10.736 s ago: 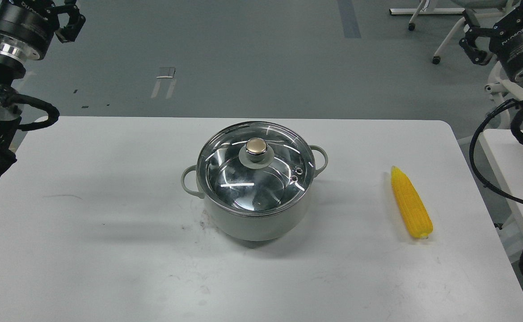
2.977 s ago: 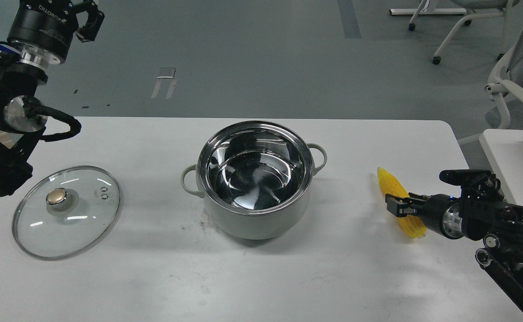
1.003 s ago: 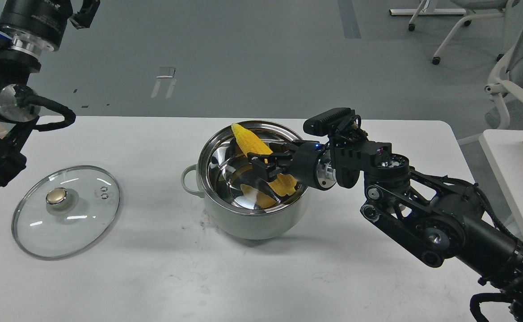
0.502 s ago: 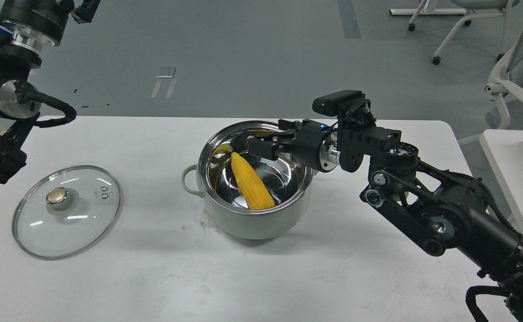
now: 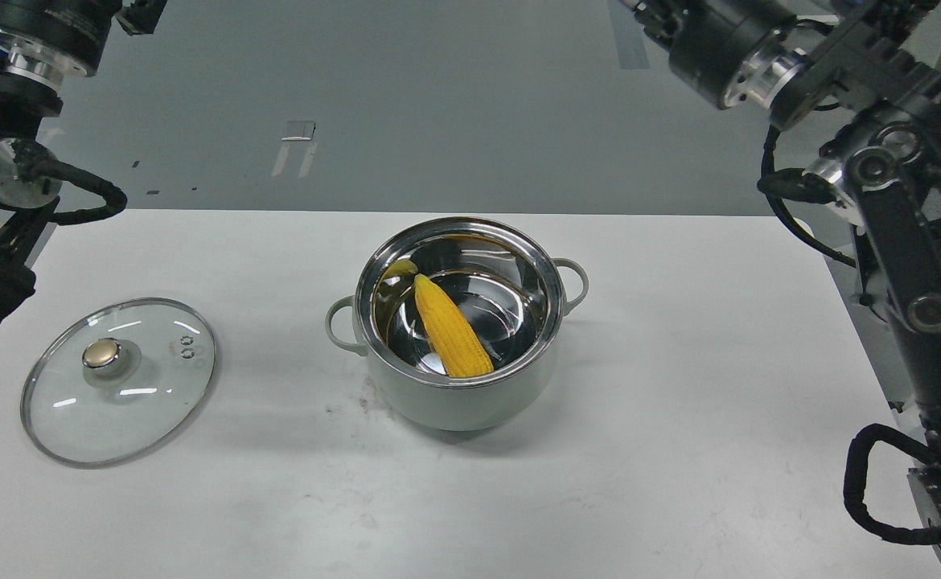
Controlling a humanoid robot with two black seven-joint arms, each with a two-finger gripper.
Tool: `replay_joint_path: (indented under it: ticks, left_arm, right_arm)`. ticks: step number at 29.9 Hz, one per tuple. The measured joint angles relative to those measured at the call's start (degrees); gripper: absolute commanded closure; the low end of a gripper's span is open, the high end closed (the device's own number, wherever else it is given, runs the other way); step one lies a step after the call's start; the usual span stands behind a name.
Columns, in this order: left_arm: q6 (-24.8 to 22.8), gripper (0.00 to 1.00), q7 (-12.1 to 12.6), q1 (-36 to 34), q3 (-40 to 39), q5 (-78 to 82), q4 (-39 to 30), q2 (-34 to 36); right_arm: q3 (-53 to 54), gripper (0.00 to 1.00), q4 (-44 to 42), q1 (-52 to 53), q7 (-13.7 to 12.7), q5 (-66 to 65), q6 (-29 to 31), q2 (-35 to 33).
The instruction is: Open pot and put corn in
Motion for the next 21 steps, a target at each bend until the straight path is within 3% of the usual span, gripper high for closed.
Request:
replay_joint_path:
  ticks: [7,13,16,21]
  left_arm:
    - [-4.7,0.02,0.49,-1.11,-0.86,-0.62,5.58,-0.86]
    - [-5.1,0.02,3.39,-5.08,-0.85,-0.69,11.99,-5.99]
    - [-5.11,0.02,3.93,-5.51,-0.62,-0.57,12.52,-6.66]
    - [-5.11,0.02,4.39,-6.23,-0.07,-0.12,13.07,-7.58]
  right_arm:
    - [7.35,0.0,-13.01,3.76,0.06,12.32,-1.1,-0.77]
    - [8.55,0.0,-27.14,6.78,0.05,32.28,-1.11,-2.54]
    - [8.56,0.0,-29.75,6.82,-0.31,43.82,-1.26,-2.75]
    - [8.57,0.0,-30.56,6.88,-0.26,47.29,-1.29,-3.69]
